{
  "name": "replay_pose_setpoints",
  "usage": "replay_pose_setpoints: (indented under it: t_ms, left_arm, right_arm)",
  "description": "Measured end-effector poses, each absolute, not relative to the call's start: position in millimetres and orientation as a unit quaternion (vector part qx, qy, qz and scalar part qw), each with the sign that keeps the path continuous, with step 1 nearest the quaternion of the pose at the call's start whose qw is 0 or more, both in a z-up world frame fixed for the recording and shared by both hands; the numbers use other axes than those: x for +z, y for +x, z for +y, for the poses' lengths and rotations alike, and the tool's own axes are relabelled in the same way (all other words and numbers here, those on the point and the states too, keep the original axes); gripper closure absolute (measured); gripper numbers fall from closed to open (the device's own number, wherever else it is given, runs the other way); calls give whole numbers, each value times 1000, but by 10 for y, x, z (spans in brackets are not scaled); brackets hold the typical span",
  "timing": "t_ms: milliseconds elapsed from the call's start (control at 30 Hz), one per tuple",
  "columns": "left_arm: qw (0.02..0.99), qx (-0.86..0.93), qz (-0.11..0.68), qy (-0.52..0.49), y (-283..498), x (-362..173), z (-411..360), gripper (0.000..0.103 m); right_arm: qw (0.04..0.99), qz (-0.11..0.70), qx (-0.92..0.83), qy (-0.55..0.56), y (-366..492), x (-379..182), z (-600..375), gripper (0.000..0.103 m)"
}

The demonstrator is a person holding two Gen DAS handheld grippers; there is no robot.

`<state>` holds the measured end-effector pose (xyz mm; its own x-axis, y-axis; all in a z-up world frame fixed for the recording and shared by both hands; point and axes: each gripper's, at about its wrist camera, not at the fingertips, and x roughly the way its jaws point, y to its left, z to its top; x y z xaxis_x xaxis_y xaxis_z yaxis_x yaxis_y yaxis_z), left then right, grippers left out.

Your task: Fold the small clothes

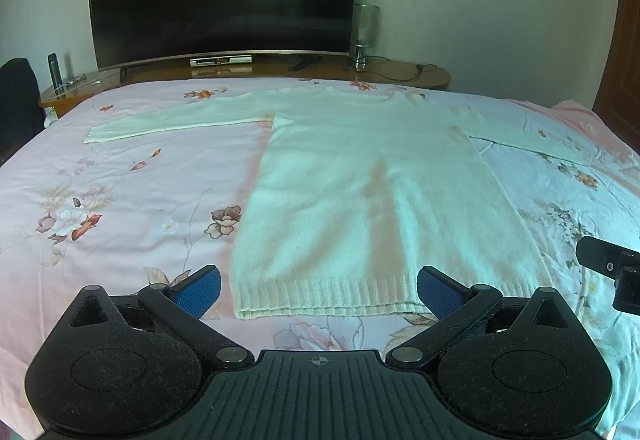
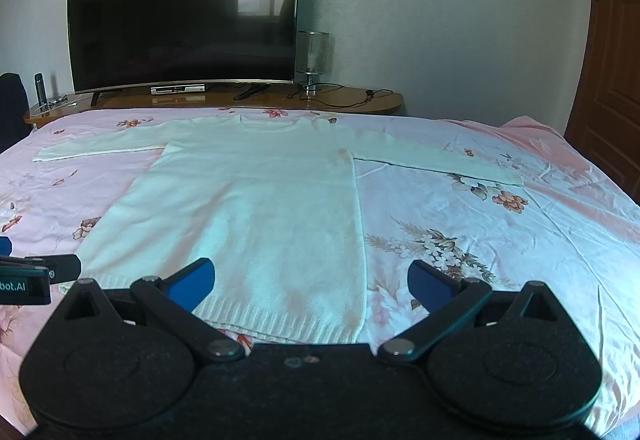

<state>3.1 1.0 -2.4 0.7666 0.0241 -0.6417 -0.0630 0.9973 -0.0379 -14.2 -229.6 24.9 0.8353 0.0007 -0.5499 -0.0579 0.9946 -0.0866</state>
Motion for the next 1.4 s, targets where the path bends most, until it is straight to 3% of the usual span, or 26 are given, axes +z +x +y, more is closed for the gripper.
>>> replay_pose_setpoints:
  t_ms: [1400]
  left_arm:
    - [936,-27,347,-58,204,-48,-26,0]
  right_arm:
    - [954,299,22,-16,-119,211,-2410,0]
